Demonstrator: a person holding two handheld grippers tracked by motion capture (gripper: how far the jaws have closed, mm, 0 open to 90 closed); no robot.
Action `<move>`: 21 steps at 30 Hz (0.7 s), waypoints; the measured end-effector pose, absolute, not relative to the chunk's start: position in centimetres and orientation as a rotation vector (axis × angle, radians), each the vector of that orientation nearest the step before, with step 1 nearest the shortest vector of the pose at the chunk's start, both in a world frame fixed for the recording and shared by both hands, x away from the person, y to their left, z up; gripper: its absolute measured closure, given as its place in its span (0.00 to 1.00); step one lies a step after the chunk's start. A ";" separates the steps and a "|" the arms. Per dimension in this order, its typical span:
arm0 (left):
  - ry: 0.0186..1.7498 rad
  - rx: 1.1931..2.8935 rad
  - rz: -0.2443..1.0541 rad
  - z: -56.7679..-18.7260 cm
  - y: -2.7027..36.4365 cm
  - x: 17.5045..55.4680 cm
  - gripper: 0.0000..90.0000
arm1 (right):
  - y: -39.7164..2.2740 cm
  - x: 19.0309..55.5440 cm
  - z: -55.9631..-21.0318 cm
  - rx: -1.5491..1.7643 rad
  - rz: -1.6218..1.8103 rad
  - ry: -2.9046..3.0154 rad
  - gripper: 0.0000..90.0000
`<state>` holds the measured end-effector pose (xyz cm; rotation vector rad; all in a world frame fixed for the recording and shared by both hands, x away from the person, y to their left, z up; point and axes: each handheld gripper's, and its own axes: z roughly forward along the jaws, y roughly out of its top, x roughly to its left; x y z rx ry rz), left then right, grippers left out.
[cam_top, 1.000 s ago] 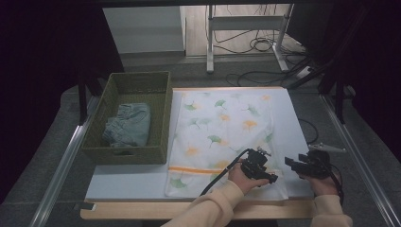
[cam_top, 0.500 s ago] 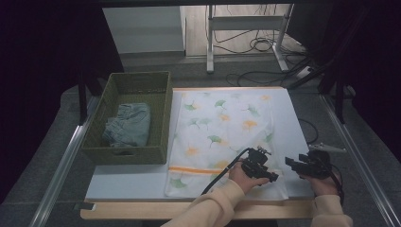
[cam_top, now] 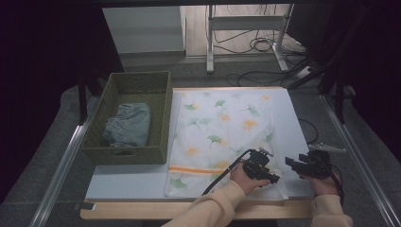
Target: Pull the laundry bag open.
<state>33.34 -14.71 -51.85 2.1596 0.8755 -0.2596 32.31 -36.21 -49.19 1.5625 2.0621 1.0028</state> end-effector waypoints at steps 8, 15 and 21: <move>0.875 2.150 -0.260 -52.0 -15.0 33.5 0.60 | -36.1 32.3 -49.2 1.561 1.001 2.066 0.40; 0.917 2.098 -0.343 -52.2 -14.8 34.5 0.58 | -36.5 32.3 -49.1 1.568 0.998 2.048 0.40; 0.919 2.102 -0.315 -51.9 -15.0 34.6 0.57 | -37.5 32.2 -48.9 1.634 0.996 1.956 0.40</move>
